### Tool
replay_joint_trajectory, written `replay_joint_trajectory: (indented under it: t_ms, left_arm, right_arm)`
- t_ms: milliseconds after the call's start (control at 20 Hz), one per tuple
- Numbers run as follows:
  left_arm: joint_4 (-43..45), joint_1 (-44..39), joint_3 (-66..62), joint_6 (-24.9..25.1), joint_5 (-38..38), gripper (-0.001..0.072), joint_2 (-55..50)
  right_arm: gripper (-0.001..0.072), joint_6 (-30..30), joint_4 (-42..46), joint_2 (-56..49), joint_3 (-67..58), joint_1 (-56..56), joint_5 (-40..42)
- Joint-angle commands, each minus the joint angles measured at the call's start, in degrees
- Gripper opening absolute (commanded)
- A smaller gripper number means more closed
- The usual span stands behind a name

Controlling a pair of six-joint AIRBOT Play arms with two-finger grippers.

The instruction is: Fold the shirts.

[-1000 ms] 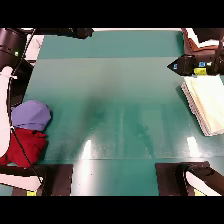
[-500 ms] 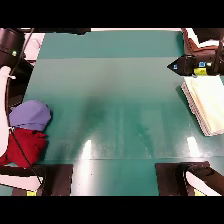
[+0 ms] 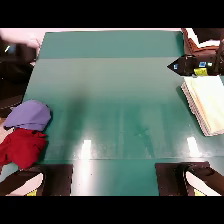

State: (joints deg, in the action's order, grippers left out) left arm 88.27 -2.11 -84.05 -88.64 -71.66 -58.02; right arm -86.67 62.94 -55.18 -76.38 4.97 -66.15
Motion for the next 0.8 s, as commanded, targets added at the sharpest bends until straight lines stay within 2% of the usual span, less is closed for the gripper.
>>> replay_joint_trajectory:
  t_ms: [0,50,150,250,350,500,550,600,700,750]
  left_arm:
    - [5.2,7.9,20.8,-3.5,-3.4,0.0694,12.5]
    - [5.6,9.9,25.3,-4.2,-3.3,0.0649,13.7]
    - [7.0,13.1,32.9,-4.2,-0.1,0.0651,13.8]
    - [7.4,15.5,39.3,-4.4,9.1,0.0651,13.2]
    - [7.3,16.9,42.6,-4.5,15.0,0.0651,10.6]
    - [7.0,17.0,43.0,-4.5,15.7,0.0650,4.5]
    - [6.6,17.0,42.9,-5.4,15.3,0.0577,3.8]
    - [6.5,17.0,42.8,-6.4,15.3,0.0423,3.8]
    - [6.4,17.0,41.4,-6.9,14.9,0.0255,3.8]
    - [6.3,17.0,39.7,-6.9,13.9,0.0069,3.8]
  right_arm:
    - [0.0019,0.0,0.0,0.0,-0.1,0.1,0.0]
    - [0.0019,0.0,0.0,0.0,-0.1,0.1,0.0]
    - [0.0019,0.0,0.0,0.0,-0.1,0.1,0.0]
    - [0.0019,0.0,0.0,0.0,-0.1,0.1,0.0]
    - [0.0019,0.0,0.0,0.0,-0.1,0.1,0.0]
    - [0.0019,0.0,0.0,0.0,-0.1,0.1,0.0]
    - [0.0019,0.0,0.0,0.0,-0.1,0.1,0.0]
    - [0.0019,0.0,0.0,0.0,-0.1,0.1,0.0]
    - [0.0019,0.0,0.0,0.0,-0.1,0.1,0.0]
    - [0.0019,0.0,0.0,0.0,-0.1,0.1,0.0]
